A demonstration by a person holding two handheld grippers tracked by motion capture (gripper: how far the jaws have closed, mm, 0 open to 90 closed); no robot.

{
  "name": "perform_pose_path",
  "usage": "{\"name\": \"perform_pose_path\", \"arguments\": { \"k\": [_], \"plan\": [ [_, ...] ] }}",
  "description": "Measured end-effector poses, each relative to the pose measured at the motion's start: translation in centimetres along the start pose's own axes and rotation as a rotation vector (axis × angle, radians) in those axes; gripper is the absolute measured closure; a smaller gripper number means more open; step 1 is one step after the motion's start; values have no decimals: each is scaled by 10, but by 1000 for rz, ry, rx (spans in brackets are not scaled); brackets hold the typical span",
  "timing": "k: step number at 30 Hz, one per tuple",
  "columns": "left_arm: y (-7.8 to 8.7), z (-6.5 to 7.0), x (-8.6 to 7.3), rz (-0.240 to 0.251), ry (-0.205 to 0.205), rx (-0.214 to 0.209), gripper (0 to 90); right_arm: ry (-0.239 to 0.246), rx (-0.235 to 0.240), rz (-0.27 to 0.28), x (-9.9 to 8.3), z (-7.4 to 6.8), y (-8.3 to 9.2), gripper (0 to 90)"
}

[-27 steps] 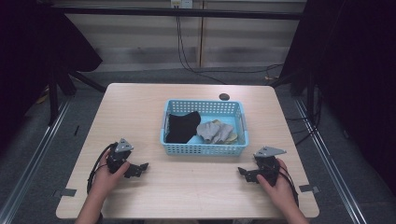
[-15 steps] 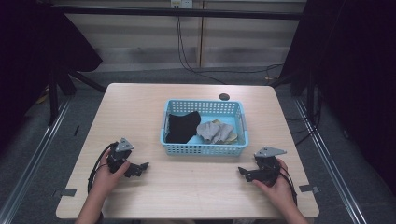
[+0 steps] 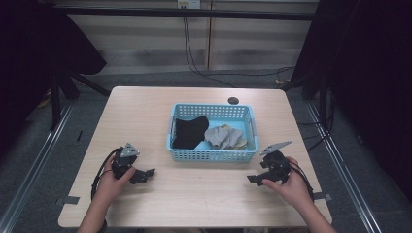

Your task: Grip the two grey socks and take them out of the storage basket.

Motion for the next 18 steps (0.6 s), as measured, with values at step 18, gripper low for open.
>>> {"name": "perform_pose_path", "arguments": {
  "k": [18],
  "plan": [
    [-7,-2,6,1,-2,5,0,72,-15,-193,35,-8,42,248]
  ]
}}
Point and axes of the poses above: each handheld gripper's, and its own axes: y roughly backward along the jaws, x roughly out of its top, z roughly to its right, the point moved 8 cm from there along -y, roughly forward along the jaws, and after that the axes turned 6 degrees about x, right-handed, at the moved point
